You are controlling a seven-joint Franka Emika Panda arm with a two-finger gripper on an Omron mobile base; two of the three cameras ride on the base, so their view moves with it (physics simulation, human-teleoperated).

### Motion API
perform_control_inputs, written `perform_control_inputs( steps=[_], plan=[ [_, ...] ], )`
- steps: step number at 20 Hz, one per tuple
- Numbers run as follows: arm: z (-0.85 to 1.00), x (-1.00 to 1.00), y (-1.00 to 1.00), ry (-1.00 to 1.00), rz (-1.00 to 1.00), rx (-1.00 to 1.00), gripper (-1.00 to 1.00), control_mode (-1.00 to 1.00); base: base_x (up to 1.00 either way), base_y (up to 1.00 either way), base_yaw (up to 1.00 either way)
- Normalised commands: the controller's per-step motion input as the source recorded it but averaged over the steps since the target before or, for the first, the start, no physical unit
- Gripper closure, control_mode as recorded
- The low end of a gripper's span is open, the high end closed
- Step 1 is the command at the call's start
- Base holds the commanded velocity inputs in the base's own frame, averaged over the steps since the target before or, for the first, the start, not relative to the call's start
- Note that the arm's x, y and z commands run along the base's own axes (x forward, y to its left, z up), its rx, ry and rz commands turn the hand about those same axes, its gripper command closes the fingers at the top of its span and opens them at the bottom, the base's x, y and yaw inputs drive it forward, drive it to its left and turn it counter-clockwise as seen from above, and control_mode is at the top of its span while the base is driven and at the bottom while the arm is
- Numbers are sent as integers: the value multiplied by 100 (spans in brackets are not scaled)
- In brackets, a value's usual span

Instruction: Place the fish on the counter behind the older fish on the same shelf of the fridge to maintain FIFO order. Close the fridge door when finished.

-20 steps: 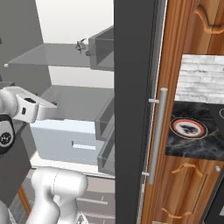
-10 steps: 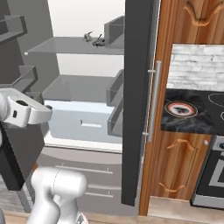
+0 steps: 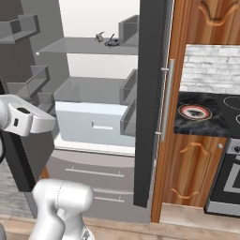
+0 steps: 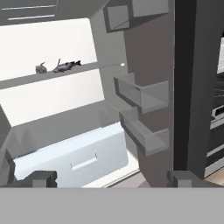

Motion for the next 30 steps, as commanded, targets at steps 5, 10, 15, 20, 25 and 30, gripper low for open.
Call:
perform_control_inputs(
  steps=[5,10,15,20,25,30],
  plan=[
    [0,0,0,0,0,0,-100,100,0,0,1],
    [-10,-3,0,0,0,1,-100,-100,0,0,0],
    [-22,-51,-23,-5,-2,12,-100,-100,0,0,0],
    [0,-60,-100,-15,-1,31,-100,-100,0,0,0],
    [-12,-22,-100,-19,0,39,-100,-100,0,0,0],
    [-35,33,-100,-27,5,36,-100,-100,0,0,0]
  ],
)
